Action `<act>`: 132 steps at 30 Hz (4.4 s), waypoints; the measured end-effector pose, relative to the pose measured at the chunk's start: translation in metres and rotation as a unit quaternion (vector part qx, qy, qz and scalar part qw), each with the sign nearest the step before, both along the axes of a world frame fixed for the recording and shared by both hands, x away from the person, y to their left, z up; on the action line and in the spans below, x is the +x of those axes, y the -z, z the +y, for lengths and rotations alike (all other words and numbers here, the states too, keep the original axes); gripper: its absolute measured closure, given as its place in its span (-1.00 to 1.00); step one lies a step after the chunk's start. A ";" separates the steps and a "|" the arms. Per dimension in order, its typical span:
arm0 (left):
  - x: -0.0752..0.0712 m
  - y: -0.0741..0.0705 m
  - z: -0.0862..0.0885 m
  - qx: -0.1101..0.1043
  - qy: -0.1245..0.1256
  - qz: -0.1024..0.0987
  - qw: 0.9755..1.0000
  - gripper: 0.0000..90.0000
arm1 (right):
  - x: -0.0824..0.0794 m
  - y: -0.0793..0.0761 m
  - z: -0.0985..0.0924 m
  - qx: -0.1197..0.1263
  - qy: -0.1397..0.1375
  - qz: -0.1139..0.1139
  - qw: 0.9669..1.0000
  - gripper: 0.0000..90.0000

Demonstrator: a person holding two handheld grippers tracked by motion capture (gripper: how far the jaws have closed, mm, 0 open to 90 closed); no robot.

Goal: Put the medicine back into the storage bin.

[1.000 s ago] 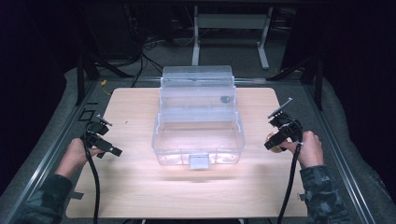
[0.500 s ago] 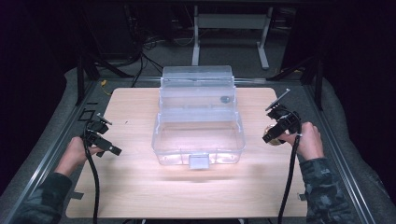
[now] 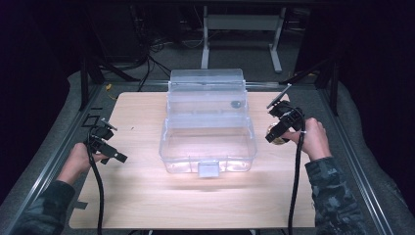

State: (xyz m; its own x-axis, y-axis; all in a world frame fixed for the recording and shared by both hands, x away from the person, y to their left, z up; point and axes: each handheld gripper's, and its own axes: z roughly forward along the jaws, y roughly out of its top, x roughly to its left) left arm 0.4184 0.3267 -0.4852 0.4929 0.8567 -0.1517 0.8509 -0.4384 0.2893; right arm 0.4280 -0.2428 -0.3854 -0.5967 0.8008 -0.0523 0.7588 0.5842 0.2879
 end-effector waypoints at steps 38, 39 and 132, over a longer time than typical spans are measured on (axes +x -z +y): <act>0.000 -0.001 -0.006 0.003 0.007 0.001 1.000 -1.00 | 0.016 0.025 0.098 0.001 -0.085 0.017 0.996 -0.55; 0.000 -0.001 -0.005 0.003 0.007 0.001 1.000 -1.00 | 0.016 0.028 0.100 0.002 -0.087 0.020 0.996 -0.55; 0.039 -0.049 -0.059 -0.003 0.071 -0.029 0.997 -0.99 | -0.034 0.026 0.078 0.102 -0.085 -0.034 0.990 -0.67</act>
